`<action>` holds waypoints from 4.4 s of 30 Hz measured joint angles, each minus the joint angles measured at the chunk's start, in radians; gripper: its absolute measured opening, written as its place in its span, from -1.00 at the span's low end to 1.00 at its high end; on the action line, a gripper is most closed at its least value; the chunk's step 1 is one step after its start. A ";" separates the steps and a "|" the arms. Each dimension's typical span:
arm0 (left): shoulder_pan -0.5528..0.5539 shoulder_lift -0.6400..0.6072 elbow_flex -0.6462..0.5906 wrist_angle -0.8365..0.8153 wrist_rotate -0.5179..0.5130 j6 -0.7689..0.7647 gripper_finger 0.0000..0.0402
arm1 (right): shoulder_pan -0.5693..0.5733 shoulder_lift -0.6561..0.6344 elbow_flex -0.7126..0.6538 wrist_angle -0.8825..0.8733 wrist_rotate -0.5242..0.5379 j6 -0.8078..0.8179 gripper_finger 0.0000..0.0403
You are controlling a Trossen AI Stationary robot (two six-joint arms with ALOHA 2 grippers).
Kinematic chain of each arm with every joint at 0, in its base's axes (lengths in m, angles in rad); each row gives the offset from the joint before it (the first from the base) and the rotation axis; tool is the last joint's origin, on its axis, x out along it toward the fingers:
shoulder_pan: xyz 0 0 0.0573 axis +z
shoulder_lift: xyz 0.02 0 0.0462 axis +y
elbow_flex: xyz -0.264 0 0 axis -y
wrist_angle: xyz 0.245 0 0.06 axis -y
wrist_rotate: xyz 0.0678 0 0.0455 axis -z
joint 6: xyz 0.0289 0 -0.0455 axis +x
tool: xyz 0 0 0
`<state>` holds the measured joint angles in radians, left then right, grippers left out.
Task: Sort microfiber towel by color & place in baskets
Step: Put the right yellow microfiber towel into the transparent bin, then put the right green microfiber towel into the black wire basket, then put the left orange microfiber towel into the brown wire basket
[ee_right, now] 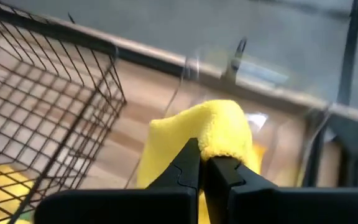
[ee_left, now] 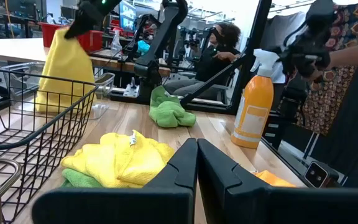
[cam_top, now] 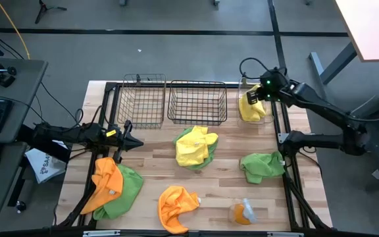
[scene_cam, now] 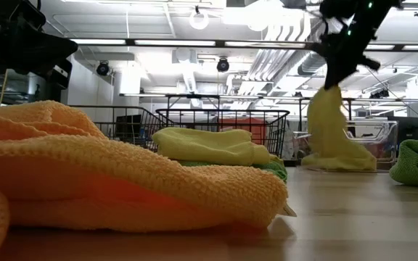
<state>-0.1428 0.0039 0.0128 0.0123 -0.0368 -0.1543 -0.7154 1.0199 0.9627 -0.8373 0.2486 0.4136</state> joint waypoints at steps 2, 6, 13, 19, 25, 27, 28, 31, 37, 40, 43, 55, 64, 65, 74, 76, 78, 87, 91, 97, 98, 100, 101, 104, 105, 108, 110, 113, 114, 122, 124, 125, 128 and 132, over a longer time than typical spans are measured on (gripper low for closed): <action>0.000 0.000 0.000 0.000 0.000 0.000 -1.00 | -0.021 0.021 -0.021 -0.001 -0.045 0.031 -0.99; 0.000 0.000 0.000 0.000 0.000 0.000 -1.00 | -0.045 0.046 -0.035 -0.008 -0.151 0.042 -0.80; 0.000 0.000 0.000 0.000 0.000 0.000 -1.00 | -0.057 0.047 0.046 -0.078 -0.224 0.030 -0.07; 0.000 0.000 0.000 0.000 0.000 0.000 -1.00 | -0.057 0.046 0.216 -0.241 -0.211 -0.038 0.45; 0.000 0.000 0.000 0.000 0.000 0.000 -1.00 | -0.044 0.045 0.285 -0.461 -0.295 -0.003 0.56; 0.000 0.000 0.000 0.000 0.000 0.000 -1.00 | -0.007 0.037 0.268 -0.518 -0.407 -0.008 0.57; 0.000 0.000 0.000 0.000 0.000 0.000 -1.00 | 0.019 0.030 0.250 -0.546 -0.468 -0.007 0.57; 0.000 0.000 0.000 0.000 0.000 0.000 -1.00 | 0.124 -0.003 0.182 -0.566 -0.610 0.037 0.57; 0.000 0.000 0.000 0.000 0.000 0.000 -1.00 | 0.442 -0.072 0.029 -0.444 -0.710 0.288 0.57; 0.000 0.000 0.000 0.000 0.000 0.000 -1.00 | 0.612 -0.072 -0.042 -0.368 -0.703 0.396 0.57; 0.000 0.000 0.000 0.000 0.000 0.000 -1.00 | 0.752 -0.045 -0.113 -0.325 -0.602 0.486 0.57; 0.000 0.000 0.000 0.000 0.000 0.000 -1.00 | 0.972 0.137 -0.242 -0.227 -0.330 0.662 0.57; 0.000 0.000 0.000 0.000 0.000 0.000 -1.00 | 1.030 0.330 -0.242 -0.189 -0.331 0.670 0.57; 0.000 0.000 0.000 0.000 0.000 0.000 -1.00 | 1.032 0.356 -0.242 -0.181 -0.331 0.669 0.57; 0.000 0.000 0.000 0.000 0.000 0.000 -1.00 | 1.031 0.545 -0.235 -0.101 -0.380 0.585 0.22; 0.000 0.000 0.000 0.000 0.000 0.000 -1.00 | 1.031 0.553 -0.233 -0.097 -0.388 0.549 -0.10; 0.000 0.000 0.000 0.000 0.000 0.000 -1.00 | 1.032 0.541 -0.220 -0.126 -0.388 0.513 -0.53; 0.000 0.000 0.000 0.000 0.000 0.000 -1.00 | 0.940 0.295 0.122 -0.430 -0.191 0.312 -0.95; 0.000 0.000 0.000 0.000 0.000 0.000 -1.00 | 0.857 0.205 0.275 -0.250 0.006 0.158 -0.94; 0.000 0.000 0.000 0.000 0.000 0.000 -1.00 | 0.662 0.236 0.299 0.253 0.027 -0.219 -0.96; 0.000 0.000 0.000 0.000 0.000 0.000 -1.00 | 0.623 0.258 0.299 0.325 0.021 -0.237 -0.96; 0.000 0.000 0.000 0.000 0.000 0.000 -1.00 | 0.544 0.303 0.298 0.448 -0.029 -0.244 -0.97; 0.000 0.000 0.000 -0.001 0.000 0.000 -1.00 | 0.510 0.325 0.298 0.502 -0.073 -0.238 -0.97; 0.000 0.000 0.000 0.000 0.000 0.000 -1.00 | 0.424 0.403 0.298 0.609 -0.203 -0.184 -0.97; 0.000 0.000 0.000 0.000 0.000 0.000 -1.00 | 0.407 0.433 0.298 0.628 -0.222 -0.141 -0.96; 0.000 0.000 0.000 0.000 0.000 0.000 -1.00 | 0.377 0.506 0.297 0.660 -0.234 0.011 -0.86; 0.000 0.000 0.000 0.000 0.000 0.000 -1.00 | 0.368 0.540 0.297 0.661 -0.236 0.074 -0.73; 0.000 0.000 0.000 0.000 0.000 0.000 -1.00 | 0.366 0.572 0.297 0.661 -0.232 0.084 -0.45; 0.000 0.000 0.000 0.000 0.000 0.000 -1.00 | 0.366 0.575 0.297 0.662 -0.222 0.085 -0.34; 0.000 0.000 0.000 -0.001 0.000 0.000 -1.00 | 0.357 0.544 0.298 0.637 -0.280 0.121 0.41; 0.000 0.000 0.000 0.000 0.000 0.000 -1.00 | 0.350 0.533 0.299 0.613 -0.282 0.124 0.49; 0.000 0.000 0.000 0.000 0.000 0.000 -1.00 | 0.346 0.527 0.299 0.594 -0.284 0.132 0.51; 0.000 0.000 0.000 0.000 0.000 0.000 -1.00 | 0.340 0.489 0.299 0.486 -0.340 0.160 0.52; 0.000 0.000 0.000 0.000 0.000 0.000 -1.00 | 0.416 0.367 0.300 0.266 -0.408 0.117 0.52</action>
<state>-0.1425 0.0037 0.0126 0.0124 -0.0368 -0.1543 -0.2995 1.3866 1.2626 -0.5713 -0.1595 0.5311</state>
